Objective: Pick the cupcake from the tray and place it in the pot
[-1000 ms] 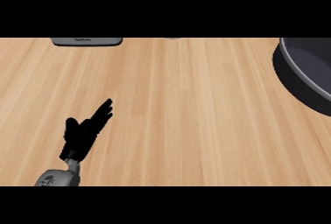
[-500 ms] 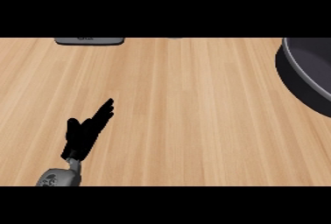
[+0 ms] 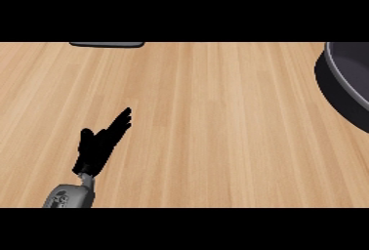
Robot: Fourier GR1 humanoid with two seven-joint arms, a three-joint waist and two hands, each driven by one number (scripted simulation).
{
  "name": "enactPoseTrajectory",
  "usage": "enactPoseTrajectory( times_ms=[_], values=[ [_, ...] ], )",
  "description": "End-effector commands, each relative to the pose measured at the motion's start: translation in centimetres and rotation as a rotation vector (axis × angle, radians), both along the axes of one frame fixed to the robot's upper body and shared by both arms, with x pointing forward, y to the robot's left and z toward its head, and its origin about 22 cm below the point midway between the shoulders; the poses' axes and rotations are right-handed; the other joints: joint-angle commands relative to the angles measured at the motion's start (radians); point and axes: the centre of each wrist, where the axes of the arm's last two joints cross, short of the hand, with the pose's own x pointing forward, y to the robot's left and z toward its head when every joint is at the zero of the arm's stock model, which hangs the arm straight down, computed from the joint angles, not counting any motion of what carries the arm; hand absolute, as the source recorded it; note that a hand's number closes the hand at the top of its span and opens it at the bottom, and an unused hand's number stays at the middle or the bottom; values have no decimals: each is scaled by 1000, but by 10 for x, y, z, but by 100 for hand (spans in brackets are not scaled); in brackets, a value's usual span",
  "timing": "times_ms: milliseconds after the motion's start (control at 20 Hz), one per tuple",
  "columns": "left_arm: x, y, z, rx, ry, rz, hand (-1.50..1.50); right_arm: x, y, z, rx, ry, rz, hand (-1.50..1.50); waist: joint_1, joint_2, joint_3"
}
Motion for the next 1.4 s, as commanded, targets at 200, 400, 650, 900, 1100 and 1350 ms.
enactPoseTrajectory(
  times_ms=[200,400,650,900,1100,1350],
  values=[
    [4,-15,-5,3,1,-23,0,33,26,-21,-295,284,-70,150,22,11,-1],
    [9,-12,3,15,-6,-21,0,47,35,-31,-297,443,-113,150,36,15,1],
    [-4,-11,-4,-15,13,-44,0,55,37,-38,-50,685,-190,150,46,16,1],
    [11,-9,-1,-2,-1,-38,0,69,58,-53,-17,692,-127,-150,31,22,3],
    [11,-7,4,-1,-6,-11,0,75,62,-34,111,326,-69,-150,10,14,5],
    [0,-2,-3,-8,15,-6,0,81,66,-16,277,-80,-115,-150,10,11,6]
  ],
)
